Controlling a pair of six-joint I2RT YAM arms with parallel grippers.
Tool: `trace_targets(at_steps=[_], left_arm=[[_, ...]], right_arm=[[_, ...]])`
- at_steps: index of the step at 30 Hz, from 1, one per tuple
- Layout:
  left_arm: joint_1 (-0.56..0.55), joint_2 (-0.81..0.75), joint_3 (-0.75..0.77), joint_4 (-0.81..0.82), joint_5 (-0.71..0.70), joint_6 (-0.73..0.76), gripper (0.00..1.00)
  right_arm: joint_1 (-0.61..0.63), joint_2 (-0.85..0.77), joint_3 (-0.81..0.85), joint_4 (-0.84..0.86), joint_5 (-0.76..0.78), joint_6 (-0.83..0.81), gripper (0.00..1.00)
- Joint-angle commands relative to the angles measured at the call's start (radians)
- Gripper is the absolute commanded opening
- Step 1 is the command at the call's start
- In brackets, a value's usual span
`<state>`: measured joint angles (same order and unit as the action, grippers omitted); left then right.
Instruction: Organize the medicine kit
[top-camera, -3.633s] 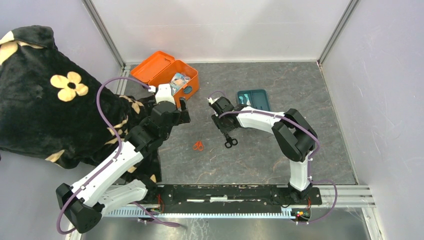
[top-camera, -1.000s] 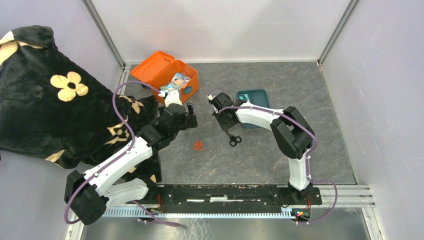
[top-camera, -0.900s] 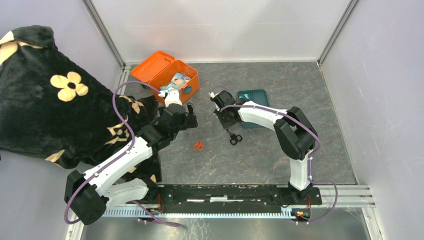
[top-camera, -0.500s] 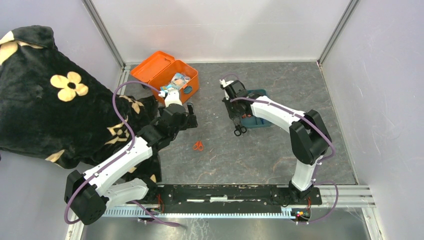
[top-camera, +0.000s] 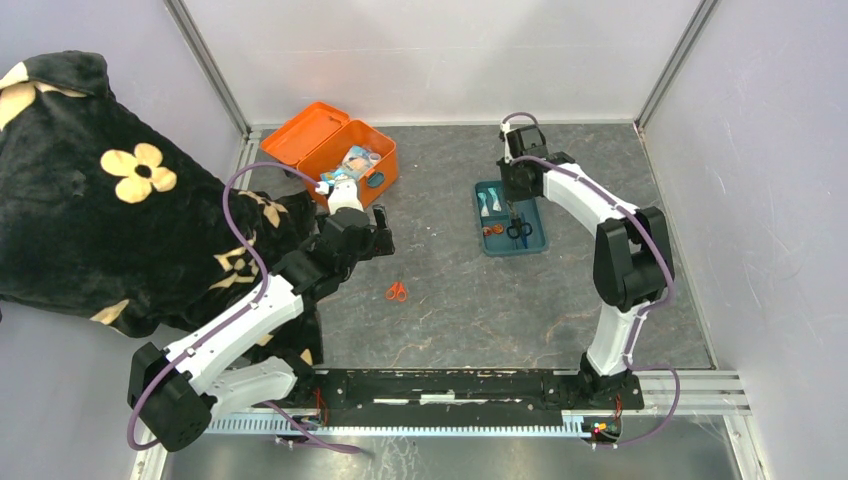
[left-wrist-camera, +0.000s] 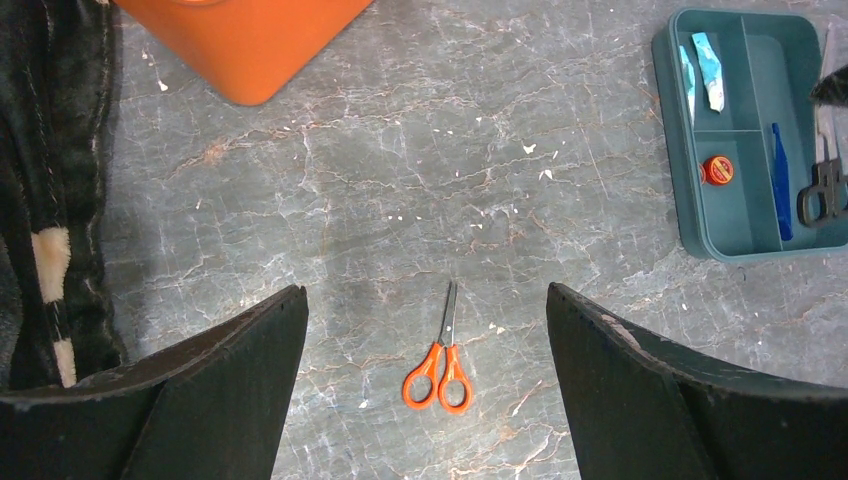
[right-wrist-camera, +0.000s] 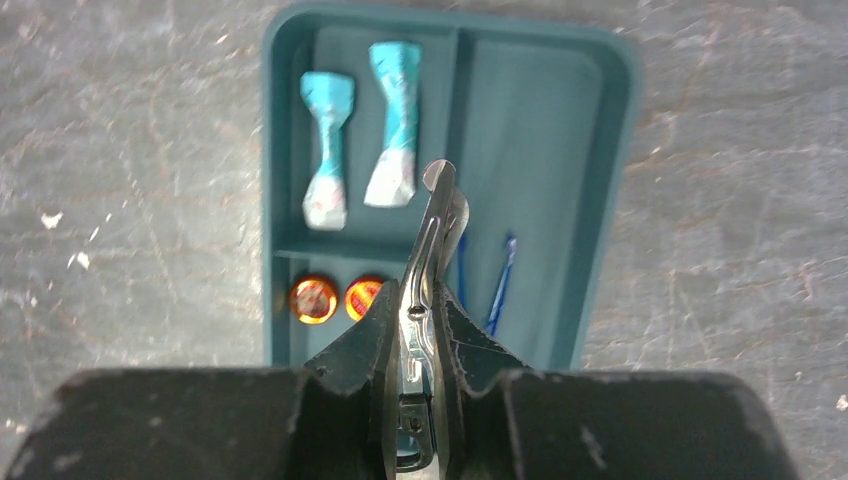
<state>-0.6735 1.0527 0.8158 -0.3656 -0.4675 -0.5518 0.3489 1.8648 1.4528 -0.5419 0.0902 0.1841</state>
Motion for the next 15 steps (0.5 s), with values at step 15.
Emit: trace_targets(at_steps=[15], left_arm=[[0.005,-0.013,0.039,-0.015,-0.01,0.016,0.95]], right_arm=[[-0.121,0.244,0.296,-0.065,-0.034,-0.065,0.08]])
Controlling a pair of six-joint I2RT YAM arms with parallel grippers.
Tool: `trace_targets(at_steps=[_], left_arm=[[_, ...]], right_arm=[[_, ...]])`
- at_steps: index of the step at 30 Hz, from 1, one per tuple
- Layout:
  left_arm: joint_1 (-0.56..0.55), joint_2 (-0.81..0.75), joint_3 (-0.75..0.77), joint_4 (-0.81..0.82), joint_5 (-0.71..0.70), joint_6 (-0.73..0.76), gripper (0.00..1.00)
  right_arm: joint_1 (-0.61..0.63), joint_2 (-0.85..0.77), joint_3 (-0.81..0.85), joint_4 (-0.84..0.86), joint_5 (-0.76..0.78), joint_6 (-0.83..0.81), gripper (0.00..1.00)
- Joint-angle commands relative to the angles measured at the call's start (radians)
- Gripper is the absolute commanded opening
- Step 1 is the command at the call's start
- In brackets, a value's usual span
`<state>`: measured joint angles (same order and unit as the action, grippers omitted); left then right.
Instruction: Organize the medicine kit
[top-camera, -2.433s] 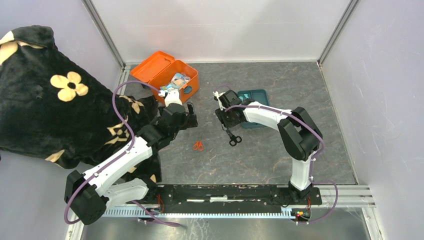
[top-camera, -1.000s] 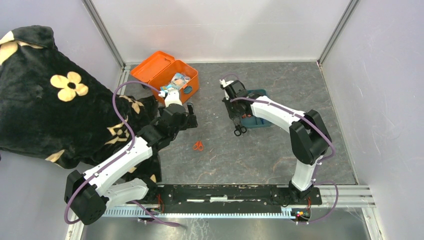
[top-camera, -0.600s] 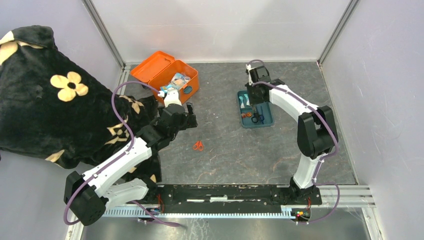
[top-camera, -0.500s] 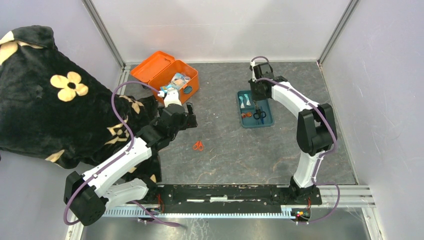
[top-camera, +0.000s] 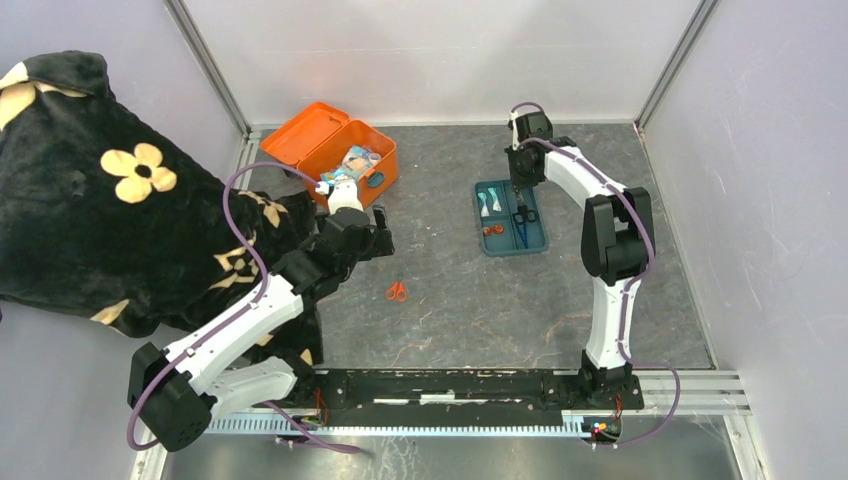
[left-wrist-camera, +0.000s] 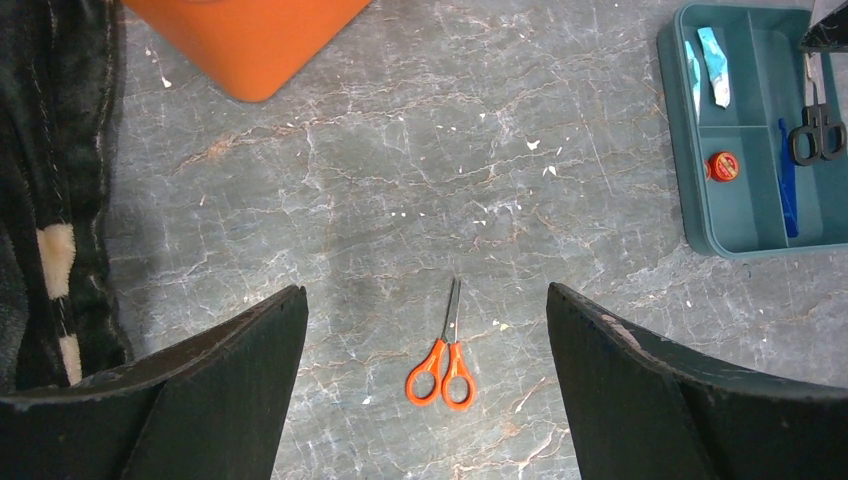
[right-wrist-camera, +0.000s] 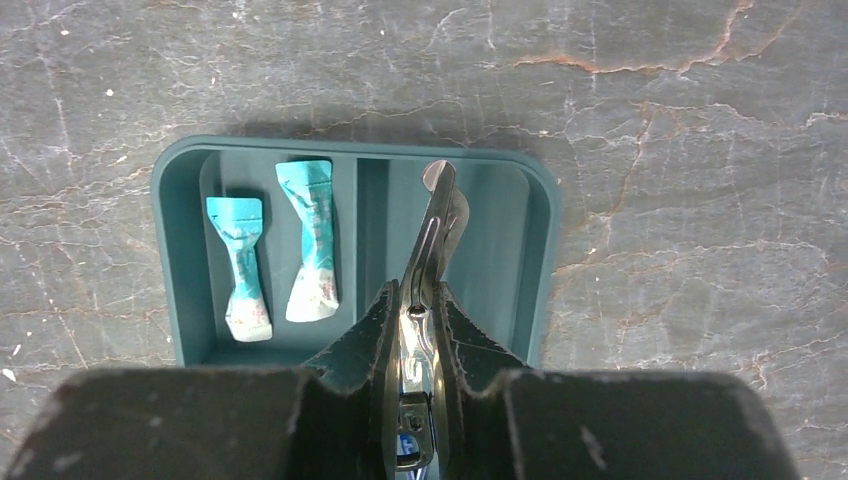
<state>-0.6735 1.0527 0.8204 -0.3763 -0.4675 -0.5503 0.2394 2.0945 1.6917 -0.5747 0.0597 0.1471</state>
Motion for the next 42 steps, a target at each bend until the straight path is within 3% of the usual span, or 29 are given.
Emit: trace_targets(at_steps=[1,11,19,22,42], left_arm=[[0.005,-0.011,0.035,-0.004,-0.009,0.014,0.95],[0.005,-0.002,0.037,-0.005,0.004,0.01,0.95],[0.005,0.012,0.04,-0.003,0.012,0.007,0.95],[0.005,0.025,0.042,-0.004,0.013,0.007,0.96],[0.008,0.335,-0.019,0.114,0.29,0.006,0.96]], right_arm=[[-0.015,0.016,0.054,-0.033,-0.007,-0.031,0.08],[-0.017,0.0,-0.023,-0.046,0.01,-0.021,0.14],[-0.017,-0.087,-0.065,-0.016,0.025,-0.017,0.4],[-0.017,-0.135,-0.081,-0.004,0.034,-0.015,0.45],[0.102,-0.528,-0.588,0.249,-0.218,0.082,0.46]])
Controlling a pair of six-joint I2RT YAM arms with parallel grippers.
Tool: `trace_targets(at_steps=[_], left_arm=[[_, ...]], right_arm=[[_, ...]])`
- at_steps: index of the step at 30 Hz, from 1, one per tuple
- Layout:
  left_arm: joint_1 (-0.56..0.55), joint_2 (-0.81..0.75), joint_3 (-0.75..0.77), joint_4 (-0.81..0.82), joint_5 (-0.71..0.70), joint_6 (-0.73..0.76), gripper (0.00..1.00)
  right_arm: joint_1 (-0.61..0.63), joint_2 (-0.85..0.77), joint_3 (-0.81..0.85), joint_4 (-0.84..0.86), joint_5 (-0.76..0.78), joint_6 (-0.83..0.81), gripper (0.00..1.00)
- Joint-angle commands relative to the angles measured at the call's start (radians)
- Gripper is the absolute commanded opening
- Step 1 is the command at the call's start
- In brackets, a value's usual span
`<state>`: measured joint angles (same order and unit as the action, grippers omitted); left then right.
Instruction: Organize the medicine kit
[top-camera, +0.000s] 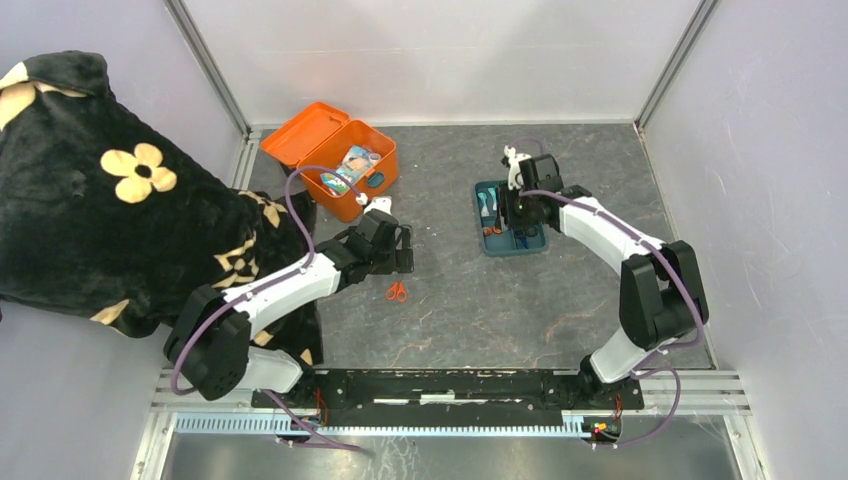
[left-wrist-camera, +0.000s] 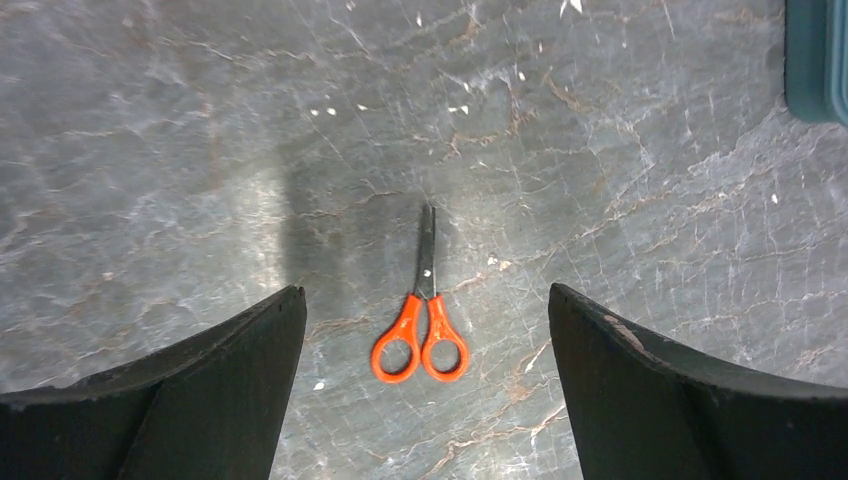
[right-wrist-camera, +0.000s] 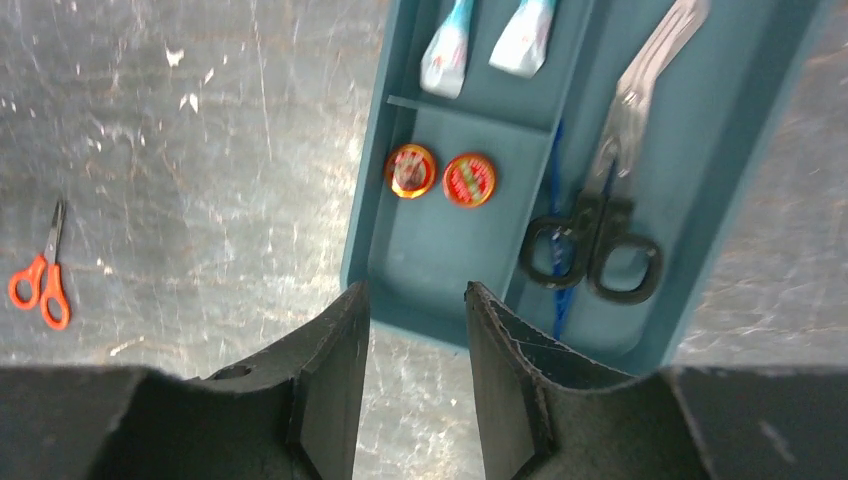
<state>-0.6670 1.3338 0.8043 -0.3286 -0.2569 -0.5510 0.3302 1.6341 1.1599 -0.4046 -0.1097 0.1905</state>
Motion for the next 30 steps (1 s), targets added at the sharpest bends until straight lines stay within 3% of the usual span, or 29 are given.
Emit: trace_targets(at_steps=[1,9,19,26,30], left_arm=[[0.0,0.077,-0.005,0.071,0.082,0.008,0.95],[-0.003,0.253,0.002,0.113,0.076,0.013,0.78],[-0.047,0.329,0.031,0.092,0.082,0.025,0.53],[-0.126,0.337,0.068,-0.06,-0.067,-0.002,0.52],[-0.139,0.318,0.065,-0.111,-0.108,-0.031,0.61]], right_arm=[[0.015,-0.077,-0.076,0.091,-0.05,0.044,0.46],[0.051,-0.085,-0.151,0.14,-0.079,0.056,0.45],[0.076,-0.115,-0.183,0.147,-0.061,0.052,0.45],[0.075,-0.134,-0.183,0.141,-0.038,0.042,0.45],[0.075,-0.134,-0.186,0.136,-0.039,0.04,0.45]])
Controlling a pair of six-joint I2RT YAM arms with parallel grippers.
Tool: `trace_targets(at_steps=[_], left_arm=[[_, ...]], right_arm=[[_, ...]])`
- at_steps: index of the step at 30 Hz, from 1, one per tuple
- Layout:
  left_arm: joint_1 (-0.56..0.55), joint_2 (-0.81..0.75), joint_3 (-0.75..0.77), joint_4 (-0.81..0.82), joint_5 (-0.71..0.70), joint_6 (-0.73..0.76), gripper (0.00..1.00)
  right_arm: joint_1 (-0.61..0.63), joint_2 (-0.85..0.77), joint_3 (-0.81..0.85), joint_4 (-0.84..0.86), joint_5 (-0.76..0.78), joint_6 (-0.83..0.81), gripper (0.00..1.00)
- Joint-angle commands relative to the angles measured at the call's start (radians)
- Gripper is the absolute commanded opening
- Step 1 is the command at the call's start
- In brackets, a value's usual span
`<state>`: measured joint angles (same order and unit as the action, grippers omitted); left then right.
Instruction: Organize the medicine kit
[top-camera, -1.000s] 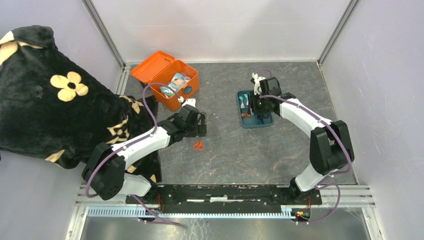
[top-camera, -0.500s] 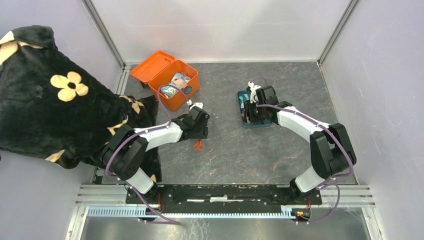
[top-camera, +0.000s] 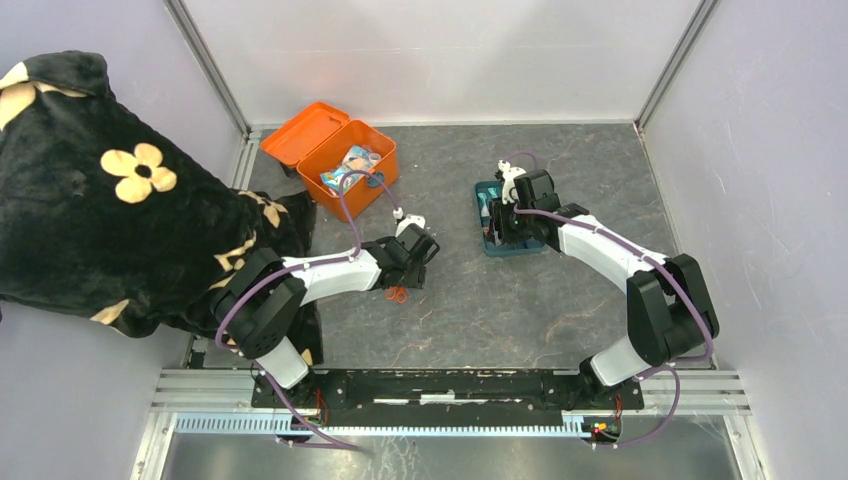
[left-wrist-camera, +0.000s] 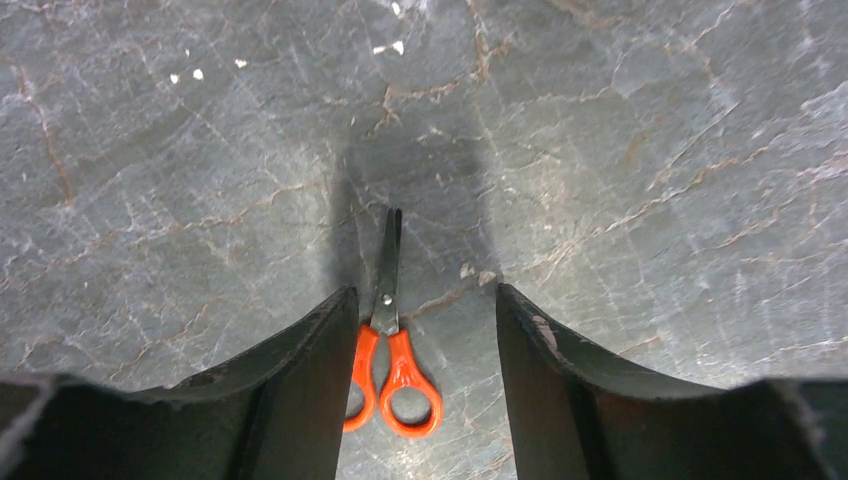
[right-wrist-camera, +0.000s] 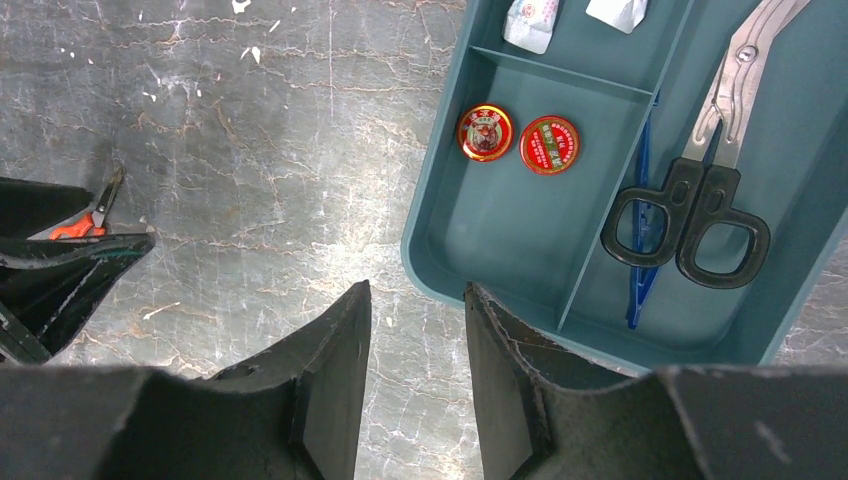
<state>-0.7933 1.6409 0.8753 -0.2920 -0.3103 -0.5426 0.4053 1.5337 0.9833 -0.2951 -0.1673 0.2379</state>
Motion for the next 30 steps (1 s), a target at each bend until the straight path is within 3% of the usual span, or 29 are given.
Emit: trace_targets(at_steps=[1,9,16,22,30], left_arm=[[-0.013,0.007,-0.008,-0.153,-0.058,-0.046,0.61],[-0.017,0.029,-0.007,-0.147,-0.025,-0.04,0.49],[-0.028,0.069,0.047,-0.105,0.047,-0.042,0.28],[-0.042,0.14,0.15,-0.093,0.11,-0.015,0.13],[-0.044,0.176,0.283,-0.102,0.137,0.006,0.03]], right_arm=[[0.001,-0.033,-0.009,0.026,0.019,-0.008,0.45],[0.001,-0.035,-0.015,0.04,0.003,-0.004,0.45],[0.0,-0.058,-0.025,0.035,0.021,-0.006,0.45],[0.0,-0.096,-0.039,0.04,0.07,-0.001,0.45],[-0.001,-0.13,-0.1,0.099,0.017,0.054,0.45]])
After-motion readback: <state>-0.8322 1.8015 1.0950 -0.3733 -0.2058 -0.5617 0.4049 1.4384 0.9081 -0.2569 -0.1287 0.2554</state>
